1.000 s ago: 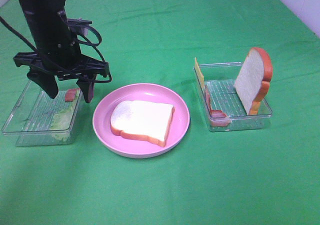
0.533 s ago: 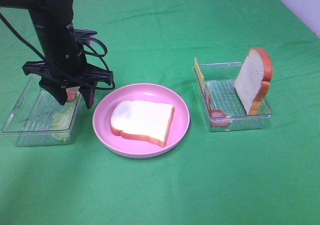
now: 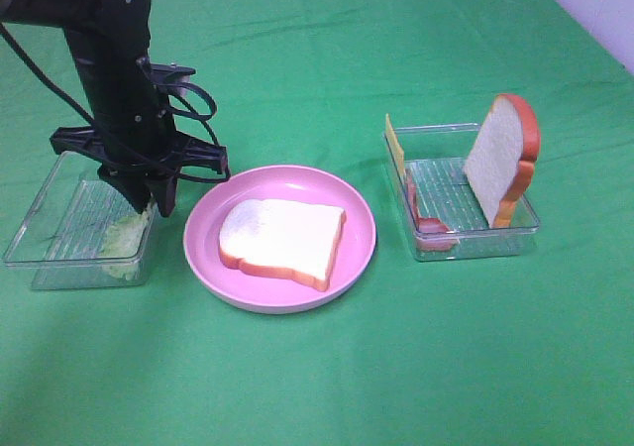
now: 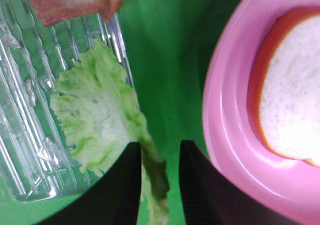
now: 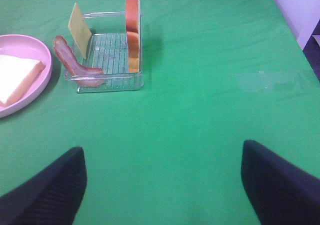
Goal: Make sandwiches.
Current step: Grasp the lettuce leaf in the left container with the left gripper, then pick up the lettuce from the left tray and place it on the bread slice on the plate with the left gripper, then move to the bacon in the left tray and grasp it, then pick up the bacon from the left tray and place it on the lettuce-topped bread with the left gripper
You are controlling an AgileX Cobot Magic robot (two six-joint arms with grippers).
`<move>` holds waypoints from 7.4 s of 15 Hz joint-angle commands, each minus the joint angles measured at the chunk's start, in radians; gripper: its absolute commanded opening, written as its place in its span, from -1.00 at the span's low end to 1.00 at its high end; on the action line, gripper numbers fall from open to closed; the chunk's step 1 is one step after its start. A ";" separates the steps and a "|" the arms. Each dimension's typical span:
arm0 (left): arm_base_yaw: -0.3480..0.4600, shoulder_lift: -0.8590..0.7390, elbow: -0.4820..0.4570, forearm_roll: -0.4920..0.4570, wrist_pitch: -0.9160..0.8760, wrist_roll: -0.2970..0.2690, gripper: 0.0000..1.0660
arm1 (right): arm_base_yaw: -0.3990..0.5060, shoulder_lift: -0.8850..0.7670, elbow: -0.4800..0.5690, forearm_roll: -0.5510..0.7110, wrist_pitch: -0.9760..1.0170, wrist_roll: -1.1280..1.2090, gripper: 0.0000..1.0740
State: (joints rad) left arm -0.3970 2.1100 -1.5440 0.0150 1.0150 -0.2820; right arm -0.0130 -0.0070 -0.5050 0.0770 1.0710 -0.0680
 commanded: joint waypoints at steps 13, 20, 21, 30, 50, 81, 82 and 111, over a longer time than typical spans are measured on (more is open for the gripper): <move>-0.011 -0.114 -0.002 -0.053 0.018 -0.002 -1.00 | -0.004 -0.012 0.002 0.004 -0.012 -0.015 0.48; -0.043 -0.151 -0.002 -0.556 -0.170 0.266 -1.00 | -0.004 -0.012 0.002 0.005 -0.012 -0.015 0.48; -0.066 -0.138 -0.002 -0.596 -0.187 0.290 -1.00 | -0.004 -0.012 0.002 0.004 -0.012 -0.015 0.48; -0.171 -0.039 -0.002 -0.362 -0.225 0.240 -1.00 | -0.004 -0.012 0.002 0.006 -0.012 -0.015 0.48; -0.126 -0.088 -0.130 -0.105 -0.067 0.069 0.32 | -0.004 -0.012 0.002 0.007 -0.012 -0.014 0.48; 0.100 0.121 -0.291 -0.015 -0.037 -0.032 0.13 | -0.004 -0.012 0.002 0.007 -0.012 -0.014 0.48; 0.100 0.121 -0.291 -0.015 -0.031 -0.032 0.13 | -0.004 -0.012 0.002 0.007 -0.012 -0.014 0.48; 0.097 -0.040 -0.291 -0.201 0.027 0.098 -1.00 | -0.004 -0.012 0.002 0.007 -0.012 -0.014 0.48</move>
State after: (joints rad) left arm -0.2950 2.0860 -1.8310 -0.1570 1.0290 -0.1980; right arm -0.0130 -0.0070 -0.5050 0.0840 1.0710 -0.0680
